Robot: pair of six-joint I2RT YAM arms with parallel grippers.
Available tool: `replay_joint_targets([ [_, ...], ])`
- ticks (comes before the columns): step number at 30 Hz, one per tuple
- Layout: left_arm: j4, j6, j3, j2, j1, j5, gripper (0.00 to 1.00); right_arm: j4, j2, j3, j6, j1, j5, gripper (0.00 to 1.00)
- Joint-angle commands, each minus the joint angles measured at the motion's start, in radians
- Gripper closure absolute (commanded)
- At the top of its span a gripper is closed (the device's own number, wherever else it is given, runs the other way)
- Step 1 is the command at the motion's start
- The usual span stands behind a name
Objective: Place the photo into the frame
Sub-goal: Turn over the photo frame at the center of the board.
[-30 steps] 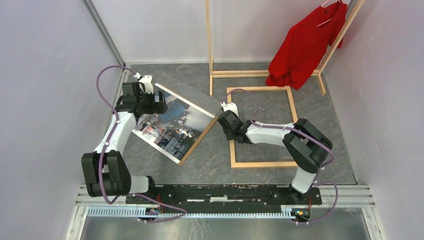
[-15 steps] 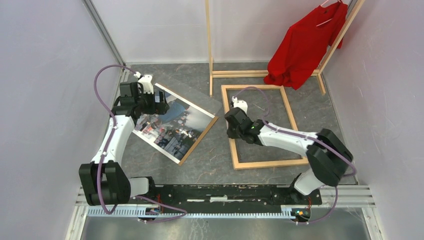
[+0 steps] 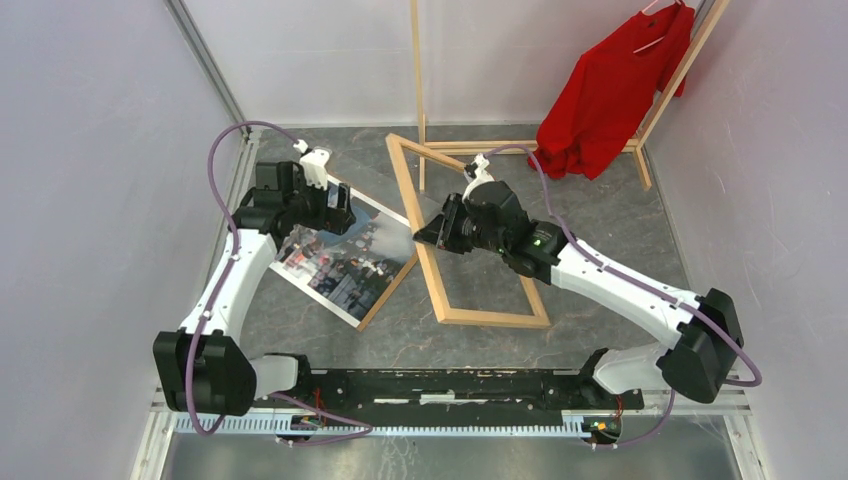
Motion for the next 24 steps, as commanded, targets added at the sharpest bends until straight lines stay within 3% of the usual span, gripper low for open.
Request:
replay_joint_targets([
  [1,-0.009,0.031,0.070,-0.027,-0.051,0.003,0.00,0.127,-0.031,0.111,0.127,0.007,-0.166,1.00],
  [10,-0.010,-0.050,0.198,0.025,-0.173,0.024,0.00,0.175,-0.087,0.133,0.213,-0.014,-0.185,1.00],
  [16,0.047,-0.129,0.277,0.065,-0.245,0.030,0.00,0.243,-0.113,0.063,0.290,-0.060,-0.239,1.00],
  [24,0.061,-0.192,0.433,0.217,-0.321,-0.003,0.00,0.170,-0.111,0.074,0.198,-0.137,-0.289,0.68],
])
